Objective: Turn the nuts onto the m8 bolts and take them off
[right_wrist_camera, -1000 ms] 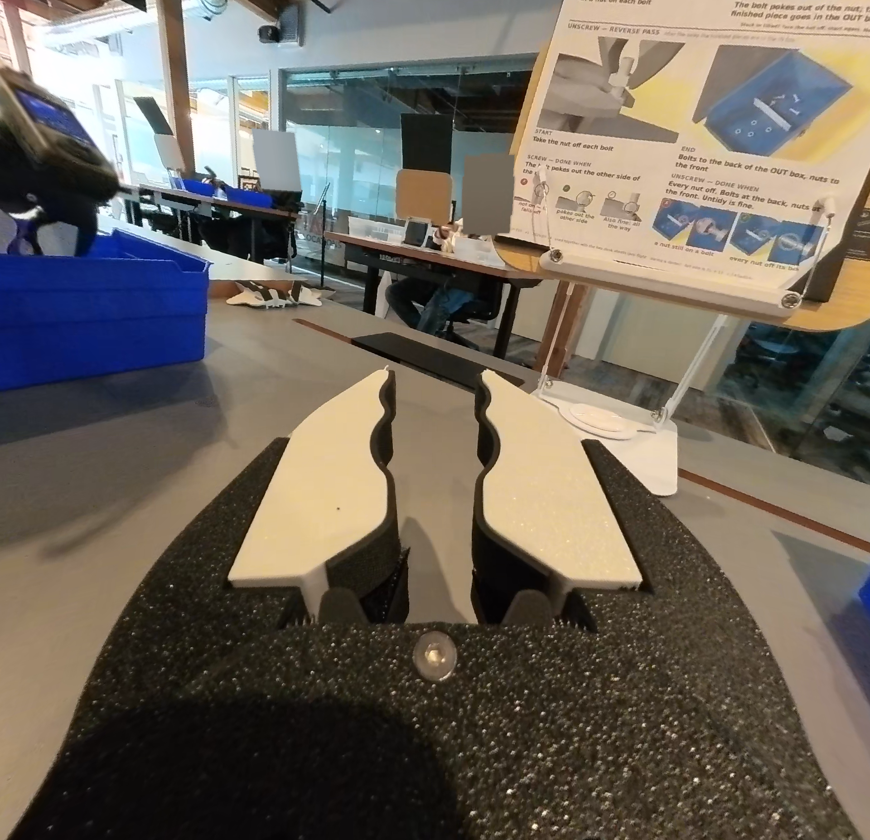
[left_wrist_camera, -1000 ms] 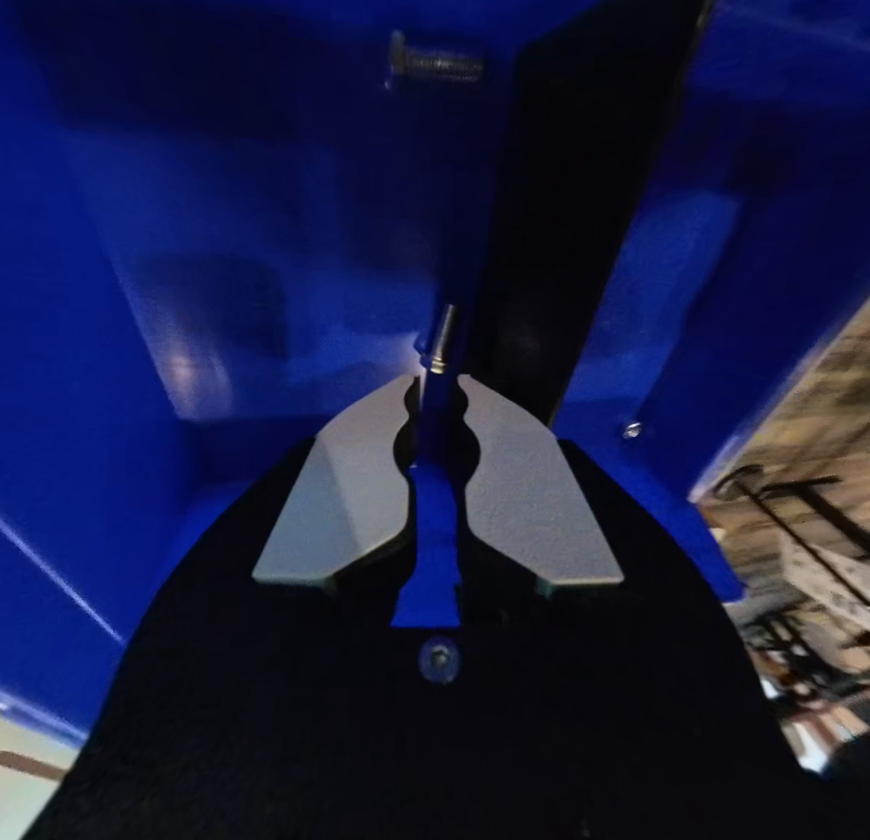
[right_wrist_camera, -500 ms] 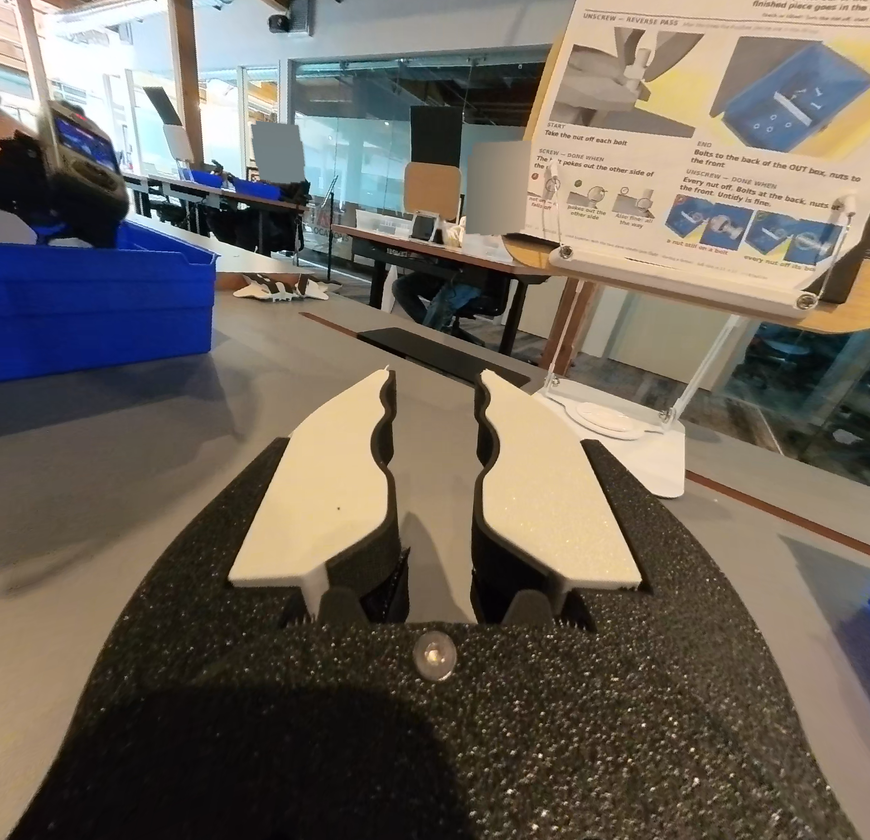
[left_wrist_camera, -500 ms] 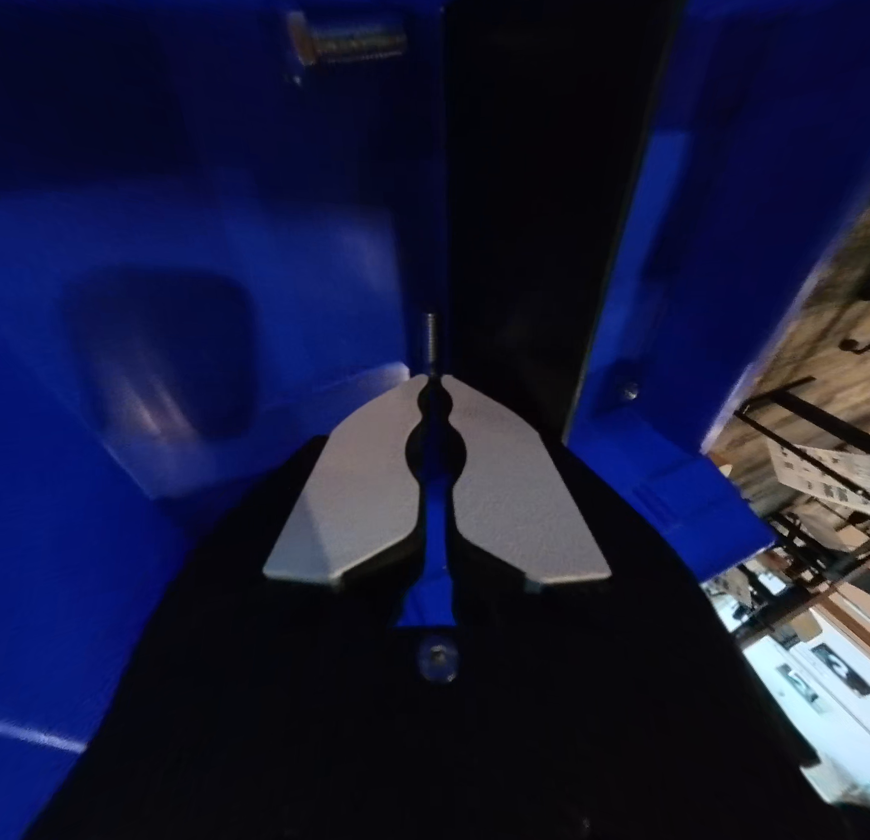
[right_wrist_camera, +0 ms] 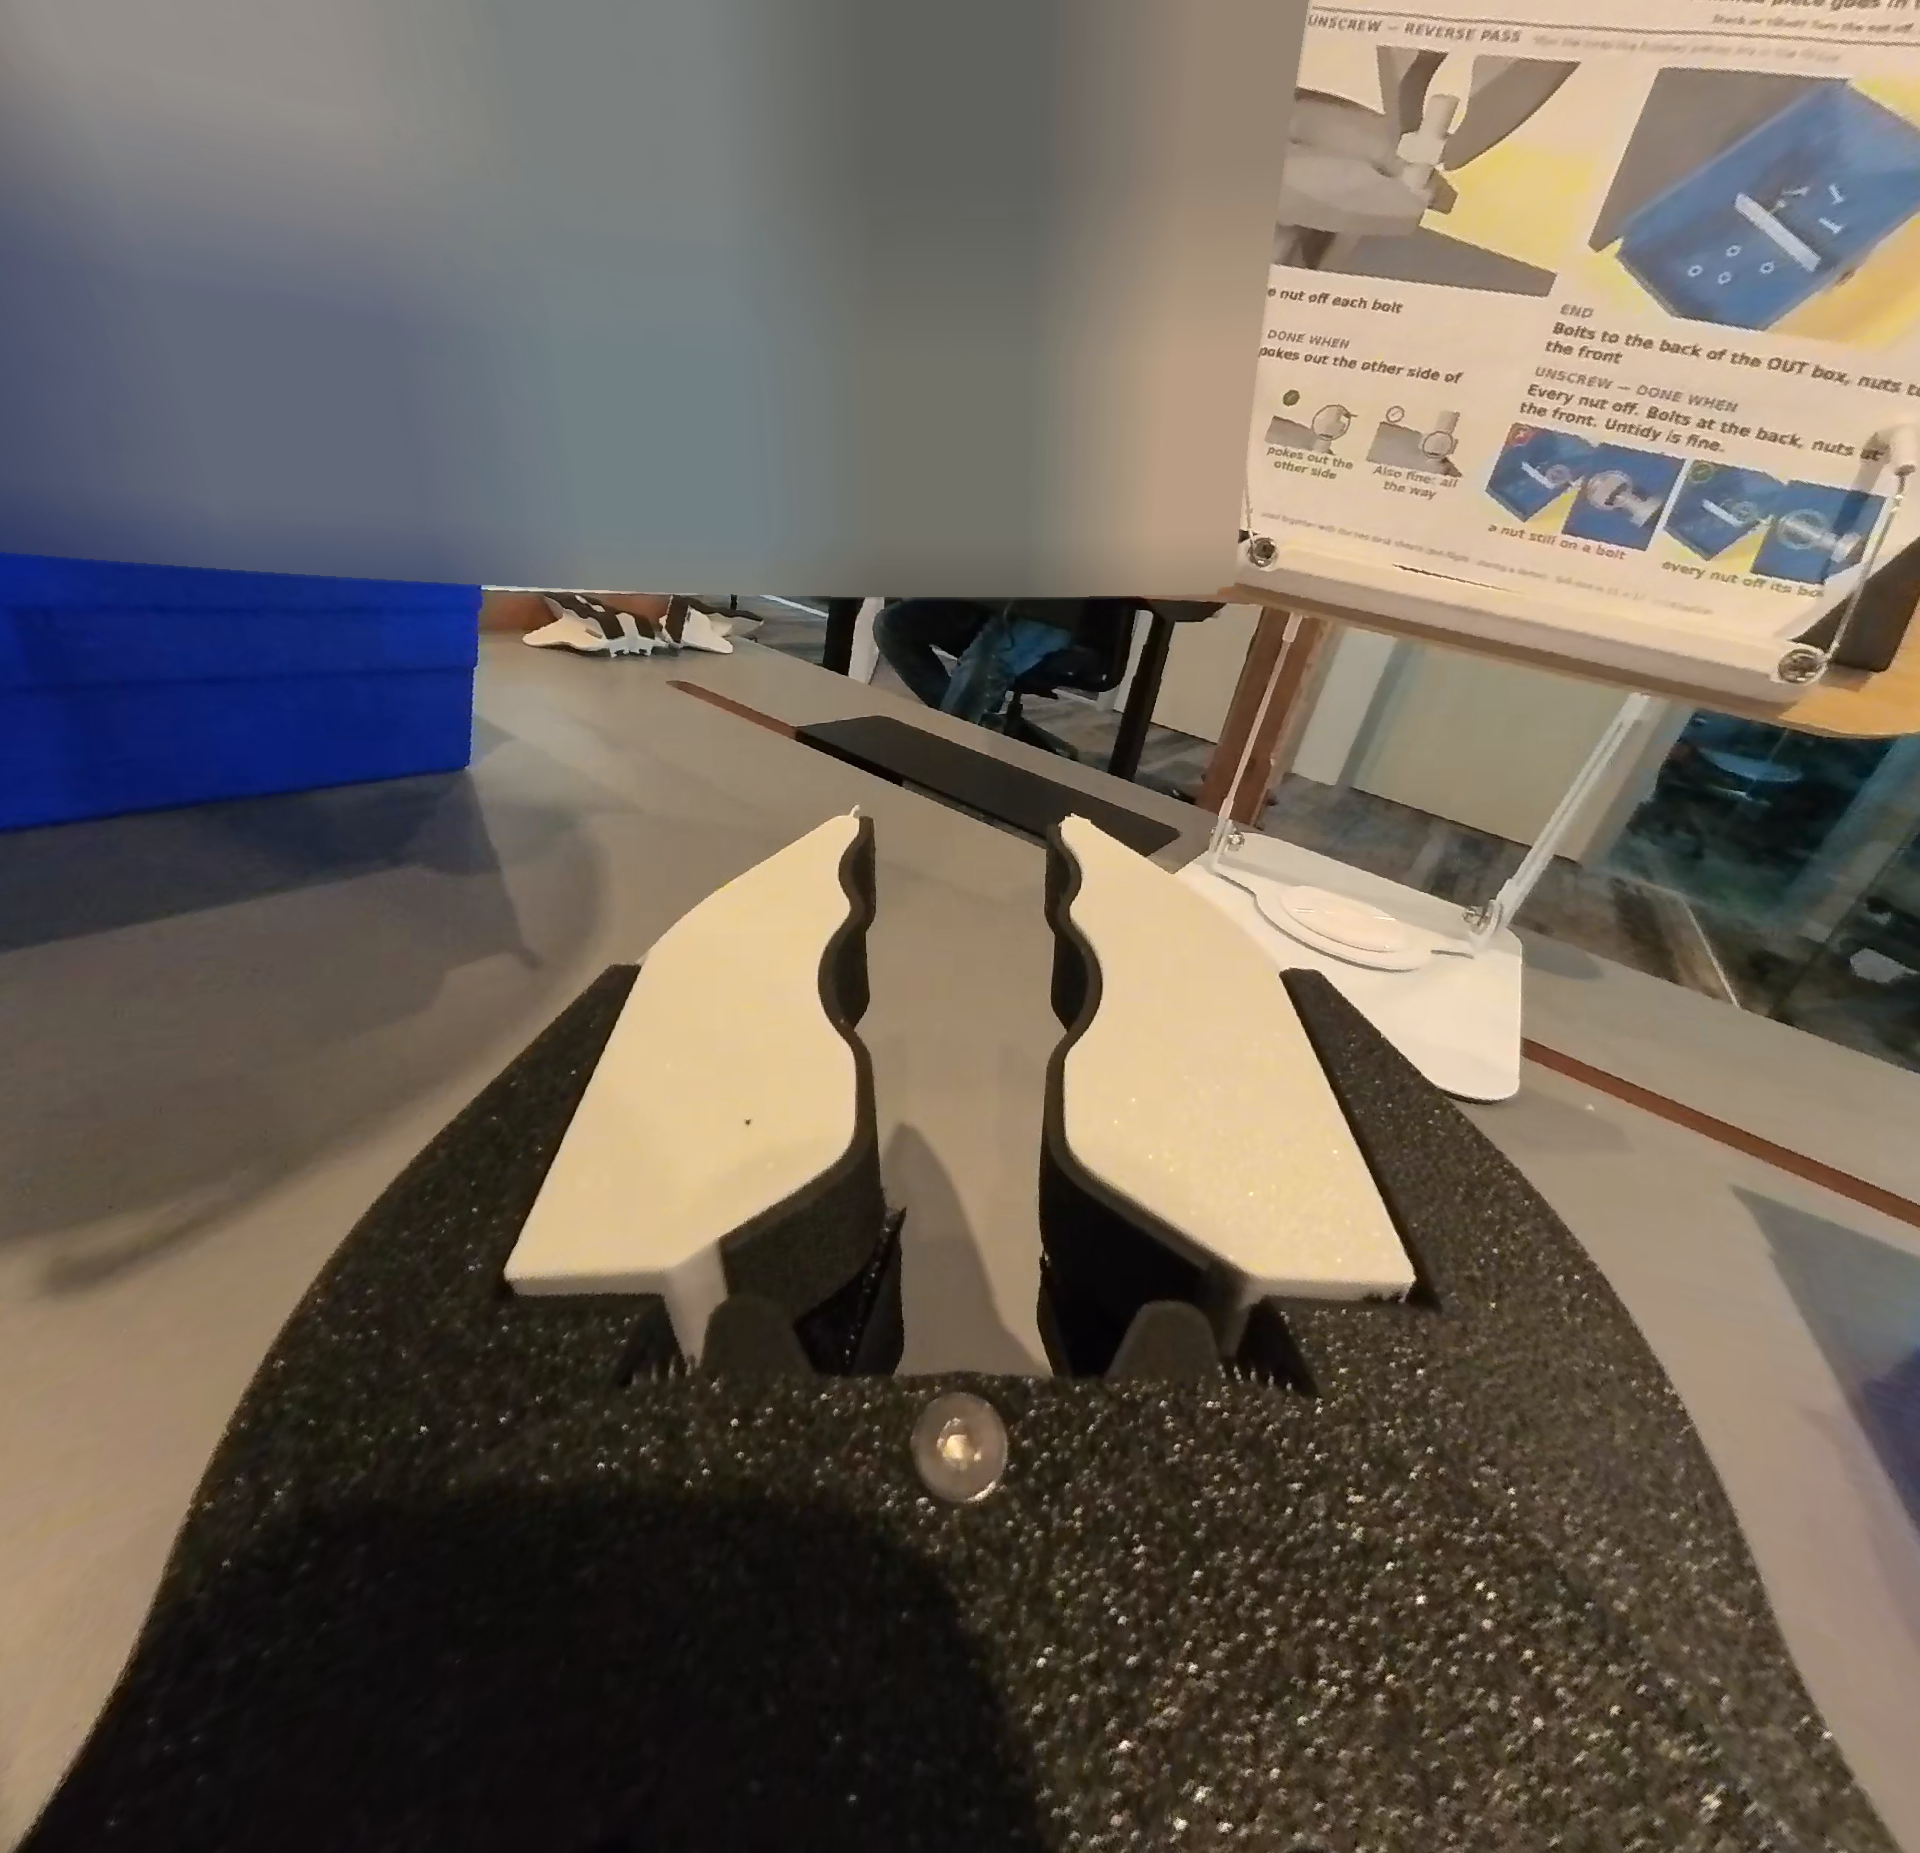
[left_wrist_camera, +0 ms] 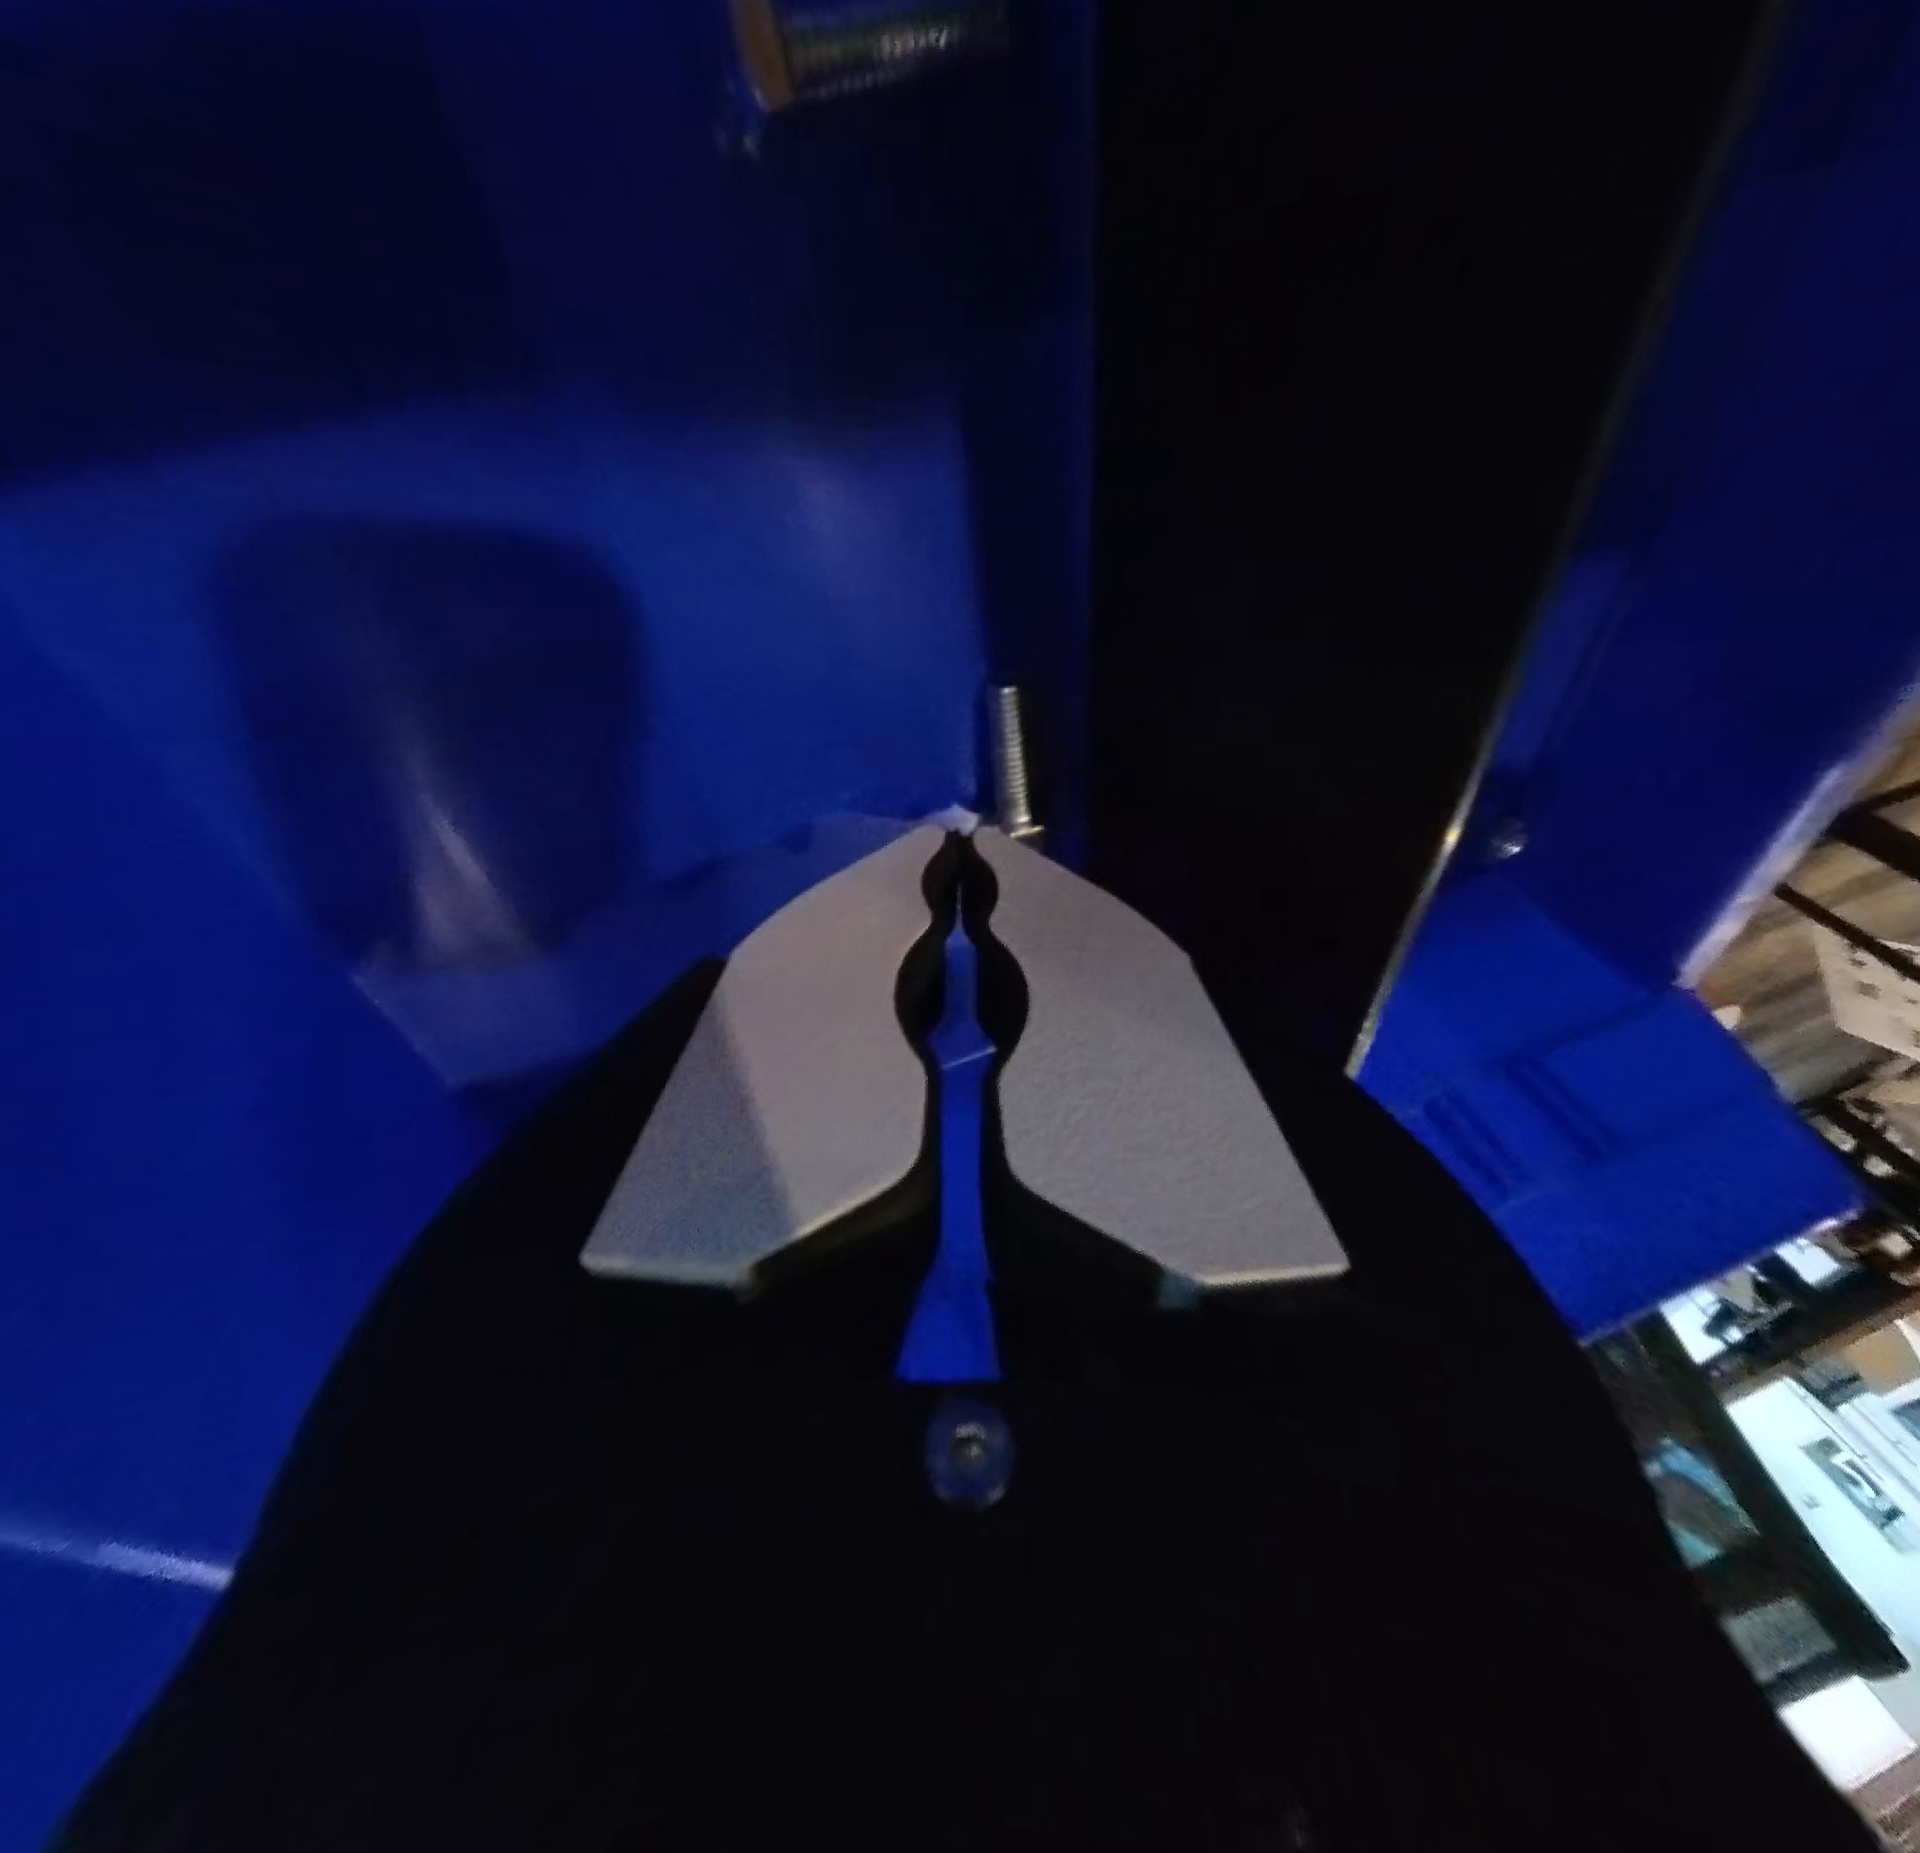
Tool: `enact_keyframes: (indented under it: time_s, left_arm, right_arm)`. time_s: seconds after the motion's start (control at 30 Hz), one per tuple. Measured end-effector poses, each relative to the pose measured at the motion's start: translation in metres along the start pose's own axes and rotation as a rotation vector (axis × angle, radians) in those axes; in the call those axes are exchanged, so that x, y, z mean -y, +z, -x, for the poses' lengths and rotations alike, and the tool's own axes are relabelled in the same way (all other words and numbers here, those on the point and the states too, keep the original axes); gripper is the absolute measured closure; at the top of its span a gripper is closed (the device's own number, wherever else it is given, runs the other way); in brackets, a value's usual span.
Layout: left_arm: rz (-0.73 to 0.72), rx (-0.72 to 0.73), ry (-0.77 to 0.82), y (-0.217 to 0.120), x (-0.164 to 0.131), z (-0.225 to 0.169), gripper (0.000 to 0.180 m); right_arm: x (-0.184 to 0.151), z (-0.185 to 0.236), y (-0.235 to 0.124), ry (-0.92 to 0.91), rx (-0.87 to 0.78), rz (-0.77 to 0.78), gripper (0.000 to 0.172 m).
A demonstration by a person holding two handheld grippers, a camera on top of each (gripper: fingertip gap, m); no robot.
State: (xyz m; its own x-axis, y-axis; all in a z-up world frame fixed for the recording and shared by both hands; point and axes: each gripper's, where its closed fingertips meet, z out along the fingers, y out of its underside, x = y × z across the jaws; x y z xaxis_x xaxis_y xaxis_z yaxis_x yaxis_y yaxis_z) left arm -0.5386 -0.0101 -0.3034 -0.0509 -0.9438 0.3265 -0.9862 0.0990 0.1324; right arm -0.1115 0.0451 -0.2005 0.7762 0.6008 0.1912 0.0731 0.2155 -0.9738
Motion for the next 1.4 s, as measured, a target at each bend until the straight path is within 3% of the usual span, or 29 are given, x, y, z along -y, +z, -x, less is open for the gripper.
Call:
enact_keyframes:
  time_s: [0.17, 0.23, 0.33, 0.5, 0.57, 0.7, 0.87, 1.0, 1.3, 1.4]
  left_arm:
    - [-0.159, -0.019, -0.054, -0.016, 0.013, -0.003, 0.180]
    - [-0.189, -0.091, -0.074, -0.021, 0.016, -0.012, 0.180]
    - [-0.133, -0.212, -0.100, -0.014, 0.016, -0.027, 0.180]
    - [-0.049, -0.240, -0.084, 0.004, 0.013, -0.026, 0.180]
    - [-0.047, -0.184, -0.089, 0.002, 0.012, -0.019, 0.180]
    - [-0.120, 0.114, -0.044, -0.015, 0.008, 0.013, 0.180]
    - [-0.156, 0.284, -0.058, -0.028, 0.004, 0.027, 0.180]
    - [-0.110, 0.211, -0.099, -0.012, -0.001, 0.017, 0.158]
    - [0.004, 0.247, -0.104, -0.003, -0.004, 0.025, 0.164]
    - [-0.017, 0.363, -0.175, -0.021, -0.007, 0.031, 0.165]
  right_arm:
    - [0.000, 0.000, 0.000, 0.001, 0.001, 0.000, 0.141]
    - [0.000, 0.001, 0.000, -0.002, 0.004, 0.003, 0.141]
    - [-0.001, 0.002, 0.001, -0.006, 0.007, 0.006, 0.142]
    - [-0.001, 0.002, 0.000, -0.007, 0.008, 0.006, 0.142]
    - [-0.001, 0.002, 0.001, -0.007, 0.007, 0.007, 0.142]
    - [-0.001, 0.002, 0.001, -0.008, 0.009, 0.008, 0.142]
    - [-0.001, 0.002, 0.001, -0.006, 0.010, 0.009, 0.142]
    - [-0.001, 0.002, 0.001, -0.008, 0.012, 0.010, 0.142]
    - [-0.001, 0.001, 0.002, -0.007, 0.009, 0.006, 0.142]
    - [0.000, 0.000, 0.002, -0.004, 0.001, 0.000, 0.142]
